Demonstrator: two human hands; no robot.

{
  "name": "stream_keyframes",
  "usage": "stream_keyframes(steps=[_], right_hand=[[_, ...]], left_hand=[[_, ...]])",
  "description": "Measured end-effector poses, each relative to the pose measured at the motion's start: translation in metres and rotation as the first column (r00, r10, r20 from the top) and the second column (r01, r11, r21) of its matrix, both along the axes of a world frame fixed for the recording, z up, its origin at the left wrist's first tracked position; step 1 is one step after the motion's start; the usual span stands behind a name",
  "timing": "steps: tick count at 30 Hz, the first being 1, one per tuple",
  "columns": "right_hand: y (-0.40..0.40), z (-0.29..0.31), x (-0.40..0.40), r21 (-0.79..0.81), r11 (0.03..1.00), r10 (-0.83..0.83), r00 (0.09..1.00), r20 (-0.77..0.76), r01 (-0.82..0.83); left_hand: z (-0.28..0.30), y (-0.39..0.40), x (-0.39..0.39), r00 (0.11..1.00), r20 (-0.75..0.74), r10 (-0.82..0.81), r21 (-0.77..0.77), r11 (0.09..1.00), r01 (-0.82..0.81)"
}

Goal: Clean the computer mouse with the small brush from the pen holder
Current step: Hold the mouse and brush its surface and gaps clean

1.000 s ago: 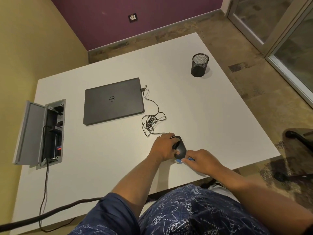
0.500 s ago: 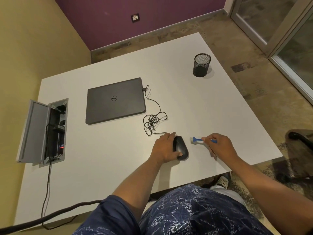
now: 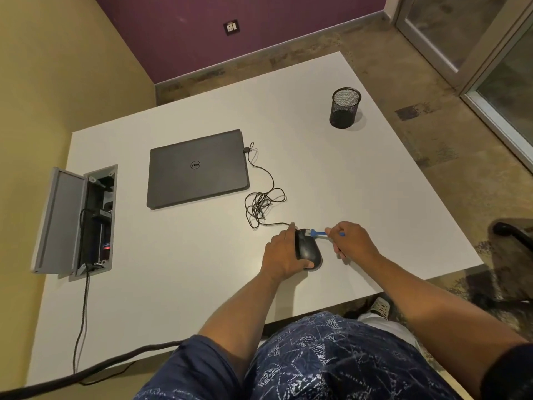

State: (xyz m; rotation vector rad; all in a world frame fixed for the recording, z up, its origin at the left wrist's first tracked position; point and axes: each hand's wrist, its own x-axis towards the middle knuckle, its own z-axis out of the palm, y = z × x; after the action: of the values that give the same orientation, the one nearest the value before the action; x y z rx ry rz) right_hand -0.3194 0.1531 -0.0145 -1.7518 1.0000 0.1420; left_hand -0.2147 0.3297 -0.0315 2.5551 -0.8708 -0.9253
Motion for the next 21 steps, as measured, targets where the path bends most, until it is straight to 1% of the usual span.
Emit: stream_keyframes(steps=[2, 3, 5, 7, 8, 10, 11, 14, 15, 18, 21], right_hand=[[-0.002, -0.001, -0.001, -0.051, 0.998, -0.05, 0.998, -0.04, 0.048], [-0.004, -0.001, -0.001, -0.059, 0.996, -0.073, 0.997, -0.034, 0.071], [-0.007, -0.002, -0.004, -0.047, 0.998, -0.046, 0.999, 0.004, 0.046], [-0.007, -0.004, -0.009, -0.083, 0.996, 0.016, 1.0, -0.006, -0.016], [-0.007, -0.005, -0.011, -0.114, 0.993, 0.005, 1.0, -0.015, -0.007], [-0.008, -0.007, -0.012, -0.136, 0.99, -0.04, 0.999, 0.02, 0.043], [-0.007, -0.007, -0.011, -0.127, 0.991, -0.026, 0.999, 0.045, 0.031], [0.0, -0.004, -0.005, -0.132, 0.984, 0.126, 0.99, 0.059, -0.117], [0.001, -0.004, -0.004, -0.15, 0.98, 0.141, 0.988, 0.064, -0.13], [-0.001, -0.005, 0.001, -0.172, 0.98, 0.114, 0.99, 0.088, -0.098], [-0.009, -0.003, 0.0, -0.141, 0.978, 0.16, 0.987, 0.016, -0.156]], left_hand=[[0.0, 0.002, 0.001, 1.0, -0.011, 0.023, -0.015, 1.0, -0.023], [0.001, 0.003, 0.001, 0.999, -0.018, 0.036, -0.023, 0.999, -0.037], [0.002, 0.004, 0.002, 0.998, -0.026, 0.052, -0.035, 0.998, -0.053], [0.004, 0.005, 0.004, 0.998, -0.025, 0.057, -0.043, 0.997, -0.058], [0.004, 0.006, 0.004, 0.998, -0.023, 0.061, -0.045, 0.997, -0.062], [0.005, 0.008, 0.004, 0.998, -0.003, 0.066, -0.049, 0.997, -0.066], [0.005, 0.009, 0.004, 0.998, 0.008, 0.064, -0.05, 0.997, -0.064], [0.006, 0.011, 0.005, 0.998, 0.028, 0.056, -0.046, 0.997, -0.055], [0.006, 0.011, 0.005, 0.998, 0.036, 0.051, -0.041, 0.998, -0.05], [0.007, 0.014, 0.006, 0.998, 0.05, 0.036, -0.021, 0.999, -0.035], [0.008, 0.017, 0.006, 0.998, 0.058, 0.032, -0.004, 0.999, -0.032]])
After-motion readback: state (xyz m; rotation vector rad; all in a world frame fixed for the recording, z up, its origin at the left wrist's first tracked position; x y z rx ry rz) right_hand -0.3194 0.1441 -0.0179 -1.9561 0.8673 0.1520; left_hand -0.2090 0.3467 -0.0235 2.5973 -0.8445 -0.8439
